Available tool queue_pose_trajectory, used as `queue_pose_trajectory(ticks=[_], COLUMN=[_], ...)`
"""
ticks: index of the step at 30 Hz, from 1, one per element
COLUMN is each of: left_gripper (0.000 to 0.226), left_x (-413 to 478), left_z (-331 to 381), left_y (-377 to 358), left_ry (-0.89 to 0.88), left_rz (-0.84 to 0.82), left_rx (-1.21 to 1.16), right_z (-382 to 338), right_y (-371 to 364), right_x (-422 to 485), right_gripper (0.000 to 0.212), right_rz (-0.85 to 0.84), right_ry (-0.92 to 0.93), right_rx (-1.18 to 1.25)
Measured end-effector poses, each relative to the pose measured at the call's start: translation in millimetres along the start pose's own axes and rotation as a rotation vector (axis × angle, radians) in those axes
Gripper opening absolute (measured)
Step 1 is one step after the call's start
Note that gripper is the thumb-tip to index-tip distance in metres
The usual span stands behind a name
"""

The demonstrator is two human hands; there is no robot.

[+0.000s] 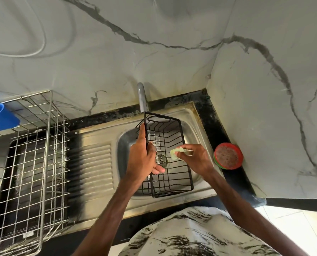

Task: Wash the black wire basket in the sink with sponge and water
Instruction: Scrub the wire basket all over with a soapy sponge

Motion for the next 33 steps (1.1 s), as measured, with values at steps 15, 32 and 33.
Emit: queue_pose_trajectory(ticks=[15,32,33], left_gripper=[0.059,0.043,0.044], left_x=[15.5,15.4,12.7], left_z=[-14.5,-15.5,-14.9], left_y=[26.8,19.8,18.3], left_ry=[0.003,0.308,0.318], left_rz=[0.216,-0.135,-0.148], left_rx=[0.371,-0.187,-0.201], right_z=[-35.5,-46.7,-51.5], right_y=[3.1,36.3,39.6], right_x=[-4.9,7.5,7.5], right_gripper=[0.014,0.020,0.019], right_rz=[0.219,0.187,0.224], right_ry=[0.030,0.254,0.339], right_rx=[0.139,-0.152,-0.248])
Point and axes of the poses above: each hand's wrist, its own x-axis towards the middle knuckle, its own y-axis out of the back of the hand, z = x × y, the point moved 1 cm from there along x, towards the middle knuckle, and after that the axes turned 10 degrees about y, right-handed, at the moved point
